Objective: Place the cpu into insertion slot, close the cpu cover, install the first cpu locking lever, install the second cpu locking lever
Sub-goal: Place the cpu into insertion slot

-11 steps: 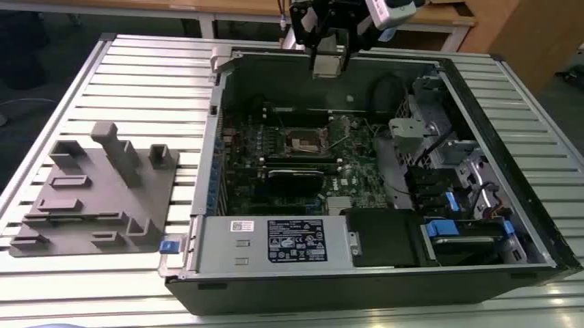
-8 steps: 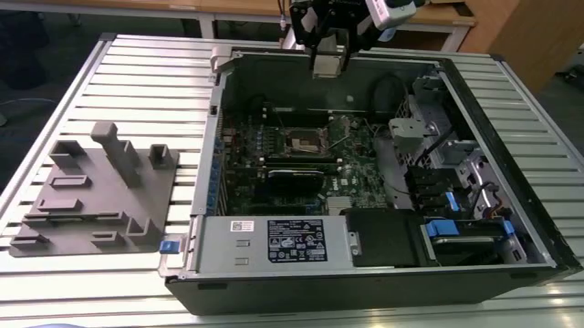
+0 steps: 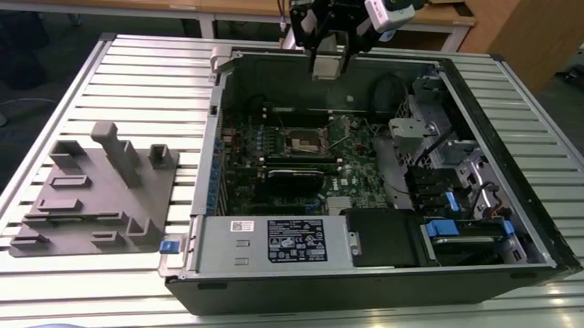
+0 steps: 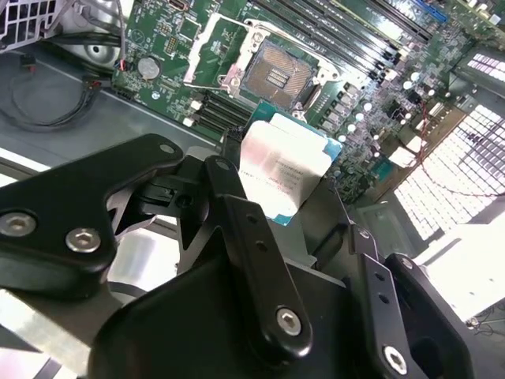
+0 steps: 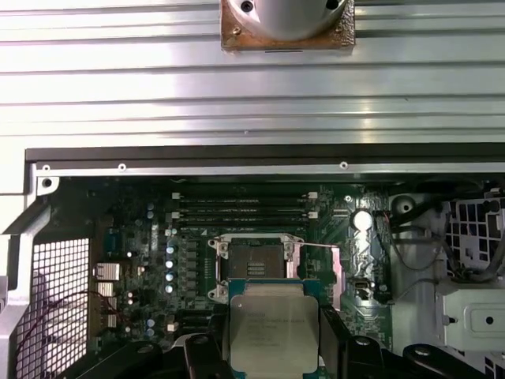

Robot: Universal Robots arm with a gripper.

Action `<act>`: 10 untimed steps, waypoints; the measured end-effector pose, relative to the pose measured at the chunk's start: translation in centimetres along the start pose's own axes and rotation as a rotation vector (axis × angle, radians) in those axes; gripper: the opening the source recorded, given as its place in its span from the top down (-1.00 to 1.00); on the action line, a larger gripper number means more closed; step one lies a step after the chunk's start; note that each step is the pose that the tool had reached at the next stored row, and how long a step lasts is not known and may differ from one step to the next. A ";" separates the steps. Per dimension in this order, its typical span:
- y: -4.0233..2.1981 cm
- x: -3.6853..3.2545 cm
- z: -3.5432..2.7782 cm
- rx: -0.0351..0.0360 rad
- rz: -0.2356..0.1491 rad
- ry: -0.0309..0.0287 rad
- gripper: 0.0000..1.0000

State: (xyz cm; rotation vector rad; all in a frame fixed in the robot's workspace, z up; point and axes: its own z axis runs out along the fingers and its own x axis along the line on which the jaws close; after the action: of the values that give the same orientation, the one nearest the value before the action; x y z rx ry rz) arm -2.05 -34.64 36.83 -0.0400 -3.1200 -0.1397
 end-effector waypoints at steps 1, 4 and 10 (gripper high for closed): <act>-0.01 0.00 0.08 0.0003 0.000 0.0000 -0.07; -0.02 0.00 0.22 0.0007 0.000 0.0000 -0.07; -0.02 0.00 0.28 0.0004 0.000 -0.0001 -0.07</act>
State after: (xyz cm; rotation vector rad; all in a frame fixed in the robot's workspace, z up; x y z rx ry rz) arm -2.06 -34.64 36.55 -0.0400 -3.1201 -0.1391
